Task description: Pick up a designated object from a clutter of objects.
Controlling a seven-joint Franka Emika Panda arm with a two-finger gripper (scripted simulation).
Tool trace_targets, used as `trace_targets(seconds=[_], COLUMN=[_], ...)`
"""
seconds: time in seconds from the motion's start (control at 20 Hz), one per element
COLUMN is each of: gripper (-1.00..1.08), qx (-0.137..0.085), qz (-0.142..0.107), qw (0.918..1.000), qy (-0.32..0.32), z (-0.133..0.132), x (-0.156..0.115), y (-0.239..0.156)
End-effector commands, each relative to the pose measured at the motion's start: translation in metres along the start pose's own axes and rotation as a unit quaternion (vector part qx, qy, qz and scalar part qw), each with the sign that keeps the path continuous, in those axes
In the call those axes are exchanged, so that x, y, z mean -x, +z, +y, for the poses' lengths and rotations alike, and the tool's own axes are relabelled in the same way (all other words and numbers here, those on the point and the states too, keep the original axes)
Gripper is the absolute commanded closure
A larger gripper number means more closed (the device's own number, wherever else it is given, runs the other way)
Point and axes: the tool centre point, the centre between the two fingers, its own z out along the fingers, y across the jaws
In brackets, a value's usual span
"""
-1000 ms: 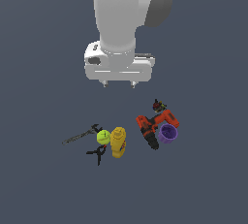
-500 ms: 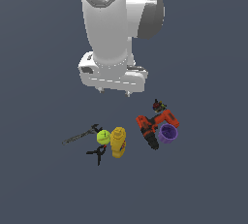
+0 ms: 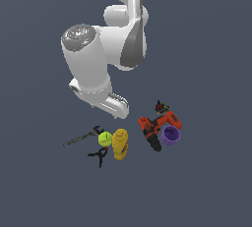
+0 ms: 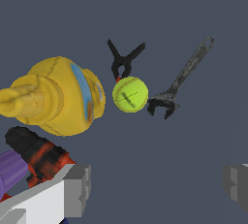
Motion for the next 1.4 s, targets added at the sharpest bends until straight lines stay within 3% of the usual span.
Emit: trace_targets(seconds=[0.0, 0.25, 0.55, 0.9, 1.15, 1.35], gripper=[-0.92, -0.92, -0.92, -0.92, -0.92, -0.92], qx=[-0.004, -0.008, -0.010, -0.009, -0.009, -0.008], qz=[0.003, 0.011, 0.021, 0.031, 0.034, 0.033], qw=[0.9986, 0.9878, 0.9653, 0.9423, 0.9341, 0.9344], qy=[0.052, 0.155, 0.260, 0.333, 0.355, 0.354], z=[0.012, 0.038, 0.071, 0.097, 0.106, 0.106], x=[-0.015, -0.042, -0.065, -0.079, -0.083, -0.082], y=[0.019, 0.058, 0.100, 0.130, 0.140, 0.140])
